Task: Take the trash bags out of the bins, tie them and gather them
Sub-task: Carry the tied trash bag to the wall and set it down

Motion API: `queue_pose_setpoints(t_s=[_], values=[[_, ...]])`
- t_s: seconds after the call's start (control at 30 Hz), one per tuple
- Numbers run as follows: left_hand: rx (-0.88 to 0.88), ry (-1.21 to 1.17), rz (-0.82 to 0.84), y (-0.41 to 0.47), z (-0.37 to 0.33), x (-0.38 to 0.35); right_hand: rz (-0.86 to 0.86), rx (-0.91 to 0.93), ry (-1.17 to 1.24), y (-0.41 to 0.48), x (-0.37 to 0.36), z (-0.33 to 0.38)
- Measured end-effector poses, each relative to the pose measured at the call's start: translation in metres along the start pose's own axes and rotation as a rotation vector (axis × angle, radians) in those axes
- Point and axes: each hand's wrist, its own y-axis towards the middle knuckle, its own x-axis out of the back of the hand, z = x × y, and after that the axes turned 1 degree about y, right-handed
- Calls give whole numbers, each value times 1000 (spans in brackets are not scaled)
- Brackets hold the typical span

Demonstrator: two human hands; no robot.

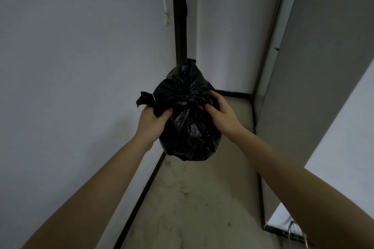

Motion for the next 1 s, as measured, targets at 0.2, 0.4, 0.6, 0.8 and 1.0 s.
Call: queue_pose_setpoints(t_s=[0.2, 0.4, 0.6, 0.8, 1.0], values=[[15, -35, 89, 161, 19, -30, -82, -14, -6, 143, 11, -19], [57, -20, 135, 303, 83, -85, -151, -47, -8, 286, 22, -100], [183, -94, 32, 449, 133, -133, -95, -172, 118, 433, 37, -153], [161, -144, -81, 609, 145, -144, -44, -174, 132, 605, 46, -152], [185, -167, -109, 727, 196, -155, 55, -139, 38, 728, 22, -188]])
